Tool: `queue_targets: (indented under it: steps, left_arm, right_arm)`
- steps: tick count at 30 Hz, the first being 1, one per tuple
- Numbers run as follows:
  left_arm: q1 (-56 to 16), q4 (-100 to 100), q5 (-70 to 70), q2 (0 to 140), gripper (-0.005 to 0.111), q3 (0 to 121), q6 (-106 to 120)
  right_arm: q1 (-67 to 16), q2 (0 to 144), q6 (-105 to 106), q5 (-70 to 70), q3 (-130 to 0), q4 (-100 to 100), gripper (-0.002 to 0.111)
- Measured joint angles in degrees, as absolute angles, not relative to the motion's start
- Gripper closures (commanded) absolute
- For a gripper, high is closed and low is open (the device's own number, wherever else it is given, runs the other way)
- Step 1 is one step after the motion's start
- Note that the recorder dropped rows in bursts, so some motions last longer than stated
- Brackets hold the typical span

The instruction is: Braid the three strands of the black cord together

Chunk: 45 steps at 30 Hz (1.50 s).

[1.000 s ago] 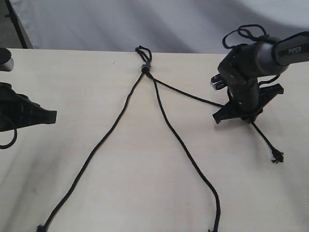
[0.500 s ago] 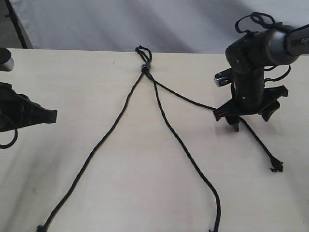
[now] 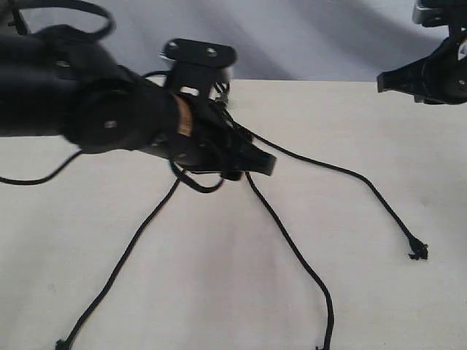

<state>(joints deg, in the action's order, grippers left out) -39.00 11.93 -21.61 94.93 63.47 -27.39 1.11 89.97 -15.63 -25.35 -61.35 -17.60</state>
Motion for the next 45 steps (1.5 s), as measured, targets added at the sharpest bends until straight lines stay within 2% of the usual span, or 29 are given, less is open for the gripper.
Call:
queue_targets:
  steps: [2, 8, 14, 18, 20, 24, 29, 37, 45]
  left_arm:
    - [-41.3, 9.7, -28.7, 105.1, 0.039, 73.5, -27.4]
    - [-42.6, 4.7, -42.8, 122.3, 0.039, 92.7, -27.4]
    - [-42.6, 3.8, -50.5, 130.8, 0.039, 102.3, -27.4]
    - [-42.6, 3.6, -51.9, 133.2, 0.041, 104.4, -27.4]
    - [-42.6, 3.6, -52.4, 133.6, 0.049, 104.8, -27.4]
    - [-42.6, 3.8, -53.5, 133.9, 0.072, 105.1, -26.5]
    - [-42.6, 3.5, -55.9, 133.9, 0.107, 105.4, -23.7]
    - [-42.7, 4.8, -62.7, 133.2, 0.106, 105.5, -16.2]
    - [-42.3, 21.5, -69.3, 126.2, 0.106, 105.4, -15.8]
  right_arm:
    - [2.9, 89.3, -15.6, -20.8, -59.5, -17.6, 0.108]
    - [3.1, 89.1, -15.6, -19.6, -59.4, -17.8, 0.108]
    - [3.1, 89.1, -15.6, -19.6, -59.4, -17.8, 0.108]
    - [3.1, 89.1, -15.6, -19.2, -59.4, -17.8, 0.108]
    - [3.1, 89.1, -15.6, -19.1, -59.4, -17.6, 0.108]
    - [3.1, 89.1, -15.7, -18.7, -59.4, -17.1, 0.108]
    - [3.1, 89.1, -15.8, -18.2, -59.4, -16.4, 0.108]
    - [3.1, 89.1, -15.8, -18.2, -59.4, -16.3, 0.108]
    - [3.1, 89.1, -15.8, -18.1, -59.4, -15.7, 0.108]
